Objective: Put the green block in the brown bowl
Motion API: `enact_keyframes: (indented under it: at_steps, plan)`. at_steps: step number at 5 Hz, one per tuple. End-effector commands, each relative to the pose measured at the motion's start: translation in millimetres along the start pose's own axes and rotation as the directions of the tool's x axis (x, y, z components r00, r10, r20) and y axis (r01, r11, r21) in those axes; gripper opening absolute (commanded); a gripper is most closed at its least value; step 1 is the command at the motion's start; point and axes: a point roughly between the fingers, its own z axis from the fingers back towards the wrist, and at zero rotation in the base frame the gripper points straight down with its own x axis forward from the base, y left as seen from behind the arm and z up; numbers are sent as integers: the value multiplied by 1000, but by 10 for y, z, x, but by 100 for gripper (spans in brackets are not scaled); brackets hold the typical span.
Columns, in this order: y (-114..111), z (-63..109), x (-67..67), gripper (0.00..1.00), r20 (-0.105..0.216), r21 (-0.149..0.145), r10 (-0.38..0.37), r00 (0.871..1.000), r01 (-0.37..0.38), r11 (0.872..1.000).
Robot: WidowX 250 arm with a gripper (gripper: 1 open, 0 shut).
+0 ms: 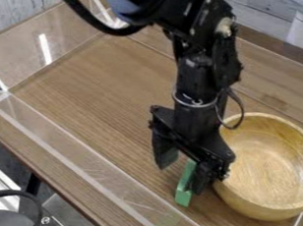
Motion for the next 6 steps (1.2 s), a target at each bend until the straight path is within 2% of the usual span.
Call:
enact_keyframes:
  at_steps: [1, 2, 3, 4, 6]
  plan:
    - [-55, 20, 120, 100, 35, -4, -14, 999, 15, 1000]
    - [-77, -41, 161, 100, 27, -2, -22, 999, 22, 1000]
    - [-82, -94, 191, 0, 20, -2, -22, 1000, 22, 1000]
    - [-110, -93, 212, 0, 22, -4, -34, 999, 34, 999]
    - [-184, -182, 213, 0, 3, -7, -58, 998, 58, 998]
